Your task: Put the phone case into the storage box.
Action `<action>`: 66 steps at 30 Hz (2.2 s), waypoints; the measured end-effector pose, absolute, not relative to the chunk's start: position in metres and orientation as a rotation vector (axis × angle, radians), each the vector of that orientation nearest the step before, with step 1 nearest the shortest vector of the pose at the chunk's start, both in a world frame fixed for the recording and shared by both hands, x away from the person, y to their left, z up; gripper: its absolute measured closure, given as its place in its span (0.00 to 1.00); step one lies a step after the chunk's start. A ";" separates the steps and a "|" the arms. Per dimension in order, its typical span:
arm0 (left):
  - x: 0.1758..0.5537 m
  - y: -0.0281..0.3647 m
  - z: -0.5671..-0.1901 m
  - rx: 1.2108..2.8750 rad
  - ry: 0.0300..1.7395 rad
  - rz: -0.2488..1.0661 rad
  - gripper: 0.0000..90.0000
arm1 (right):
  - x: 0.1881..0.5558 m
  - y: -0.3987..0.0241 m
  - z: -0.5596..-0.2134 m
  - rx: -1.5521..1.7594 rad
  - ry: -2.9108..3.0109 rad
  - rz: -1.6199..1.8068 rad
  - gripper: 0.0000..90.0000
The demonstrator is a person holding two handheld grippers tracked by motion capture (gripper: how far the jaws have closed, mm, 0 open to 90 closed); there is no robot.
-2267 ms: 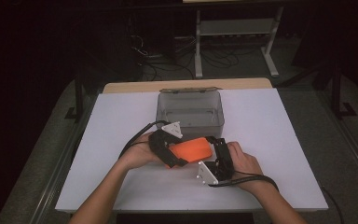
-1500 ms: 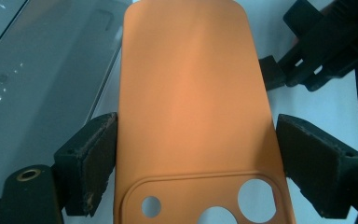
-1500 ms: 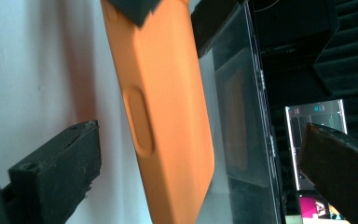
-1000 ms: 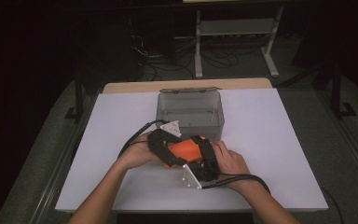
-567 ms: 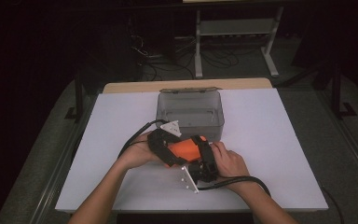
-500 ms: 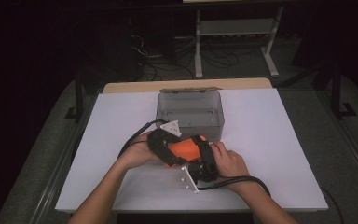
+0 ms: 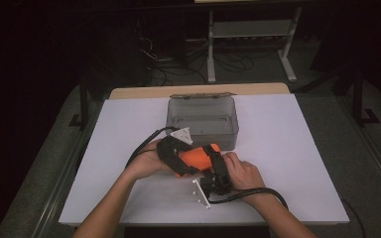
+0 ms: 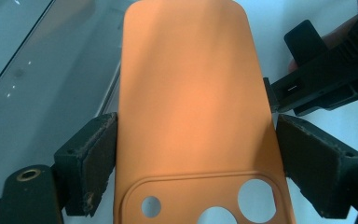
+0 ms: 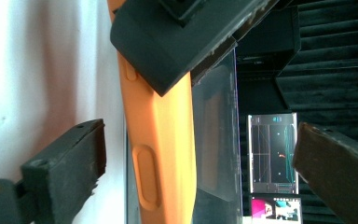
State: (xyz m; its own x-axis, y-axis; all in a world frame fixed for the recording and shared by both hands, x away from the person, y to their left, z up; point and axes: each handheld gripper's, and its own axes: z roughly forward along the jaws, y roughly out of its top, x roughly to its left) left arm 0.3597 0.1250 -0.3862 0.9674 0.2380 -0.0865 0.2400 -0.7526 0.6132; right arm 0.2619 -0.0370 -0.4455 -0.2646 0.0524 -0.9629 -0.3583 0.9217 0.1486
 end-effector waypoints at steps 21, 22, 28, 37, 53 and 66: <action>0.360 0.126 -0.386 2.454 0.348 0.000 0.17 | 0.256 -0.035 -0.447 -0.266 1.849 0.373 0.29; 0.360 0.126 -0.386 2.454 0.348 0.000 0.17 | 0.256 -0.035 -0.448 -0.263 1.853 0.371 0.31; 0.360 0.126 -0.386 2.453 0.351 0.001 0.17 | 0.255 -0.034 -0.448 -0.267 1.859 0.368 0.40; 0.360 0.126 -0.386 2.455 0.350 -0.002 0.17 | 0.254 -0.033 -0.449 -0.265 1.873 0.352 0.52; 0.360 0.127 -0.385 2.452 0.352 -0.002 0.17 | 0.253 -0.032 -0.449 -0.266 1.870 0.345 0.67; 0.361 0.126 -0.385 2.452 0.360 -0.007 0.17 | 0.251 -0.029 -0.449 -0.283 1.874 0.345 0.74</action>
State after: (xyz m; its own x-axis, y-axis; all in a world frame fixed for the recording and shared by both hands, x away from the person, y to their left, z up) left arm 0.3607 0.1261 -0.3853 0.9623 0.2552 -0.0944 0.2587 -0.7502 0.6085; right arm 0.2511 -0.0287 -0.4494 -0.3191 -0.0250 -0.9474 -0.3607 0.9276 0.0970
